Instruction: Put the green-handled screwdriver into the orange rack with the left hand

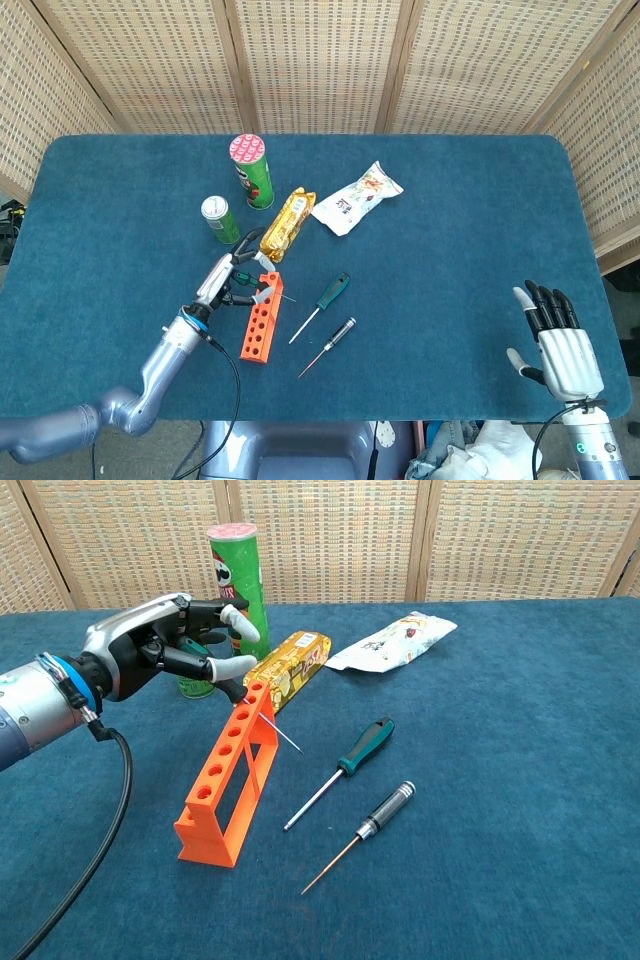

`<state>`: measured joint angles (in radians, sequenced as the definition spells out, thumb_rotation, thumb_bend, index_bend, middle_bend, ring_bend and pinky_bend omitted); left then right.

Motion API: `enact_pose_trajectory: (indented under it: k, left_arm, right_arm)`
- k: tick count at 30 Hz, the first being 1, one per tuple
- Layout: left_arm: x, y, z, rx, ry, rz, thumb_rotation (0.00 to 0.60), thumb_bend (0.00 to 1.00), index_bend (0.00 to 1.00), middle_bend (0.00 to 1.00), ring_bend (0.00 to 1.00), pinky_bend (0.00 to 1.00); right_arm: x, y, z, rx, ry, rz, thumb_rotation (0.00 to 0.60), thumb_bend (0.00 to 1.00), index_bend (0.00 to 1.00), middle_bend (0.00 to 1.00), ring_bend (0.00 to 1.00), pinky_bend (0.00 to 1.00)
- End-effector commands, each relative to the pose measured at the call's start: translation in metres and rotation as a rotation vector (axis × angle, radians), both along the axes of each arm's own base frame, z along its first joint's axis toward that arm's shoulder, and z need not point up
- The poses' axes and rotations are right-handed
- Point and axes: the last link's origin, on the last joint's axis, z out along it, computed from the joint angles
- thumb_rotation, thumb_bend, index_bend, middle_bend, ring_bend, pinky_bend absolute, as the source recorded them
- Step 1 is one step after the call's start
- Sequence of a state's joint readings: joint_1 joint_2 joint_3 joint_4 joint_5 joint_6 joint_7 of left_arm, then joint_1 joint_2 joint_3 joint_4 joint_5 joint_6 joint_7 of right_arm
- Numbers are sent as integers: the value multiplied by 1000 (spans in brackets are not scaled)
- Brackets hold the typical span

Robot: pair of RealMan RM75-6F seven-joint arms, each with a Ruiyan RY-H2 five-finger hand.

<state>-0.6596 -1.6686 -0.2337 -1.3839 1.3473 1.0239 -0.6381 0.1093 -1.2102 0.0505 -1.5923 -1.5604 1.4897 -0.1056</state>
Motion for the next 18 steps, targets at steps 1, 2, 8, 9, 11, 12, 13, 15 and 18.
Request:
enact_pose_trajectory:
  k: [1, 2, 8, 9, 11, 12, 13, 15, 18]
  left_arm:
    - [0, -3, 7, 15, 1, -3, 600, 295, 431, 42, 0, 0]
    - [-1, -5, 9, 16, 2, -1, 600, 294, 407, 38, 0, 0]
    - [-1, -18, 25, 8, -7, 21, 600, 298, 257, 6, 0, 0]
    - [-1, -21, 30, 10, -8, 27, 600, 304, 242, 3, 0, 0]
    - [-1, -27, 40, 21, -2, 37, 600, 313, 229, 1, 0, 0]
    - [0, -32, 45, 23, -2, 44, 600, 318, 225, 0, 0, 0]
    - [0, -35, 48, 21, -6, 50, 600, 325, 222, 0, 0, 0]
    - [2, -42, 54, 9, -24, 72, 600, 351, 193, 0, 0, 0]
    - [-1, -53, 58, -10, -24, 107, 600, 367, 167, 0, 0, 0]
  right_arm:
    - [0, 0, 0, -1, -1, -1, 600, 244, 0, 0, 0, 0]
    - [0, 0, 1, -2, -2, -1, 600, 243, 0, 0, 0, 0]
    - [0, 0, 3, -9, -6, 1, 600, 242, 0, 0, 0, 0]
    - [0, 1, 3, -10, -6, 2, 600, 241, 0, 0, 0, 0]
    - [1, 1, 3, -13, -7, 4, 600, 240, 0, 0, 0, 0]
    - [1, 1, 4, -13, -7, 6, 600, 239, 0, 0, 0, 0]
    - [1, 2, 3, -13, -7, 8, 600, 240, 0, 0, 0, 0]
    - [2, 2, 3, -11, -6, 10, 600, 241, 0, 0, 0, 0]
    - [3, 3, 3, -10, -5, 13, 600, 243, 0, 0, 0, 0]
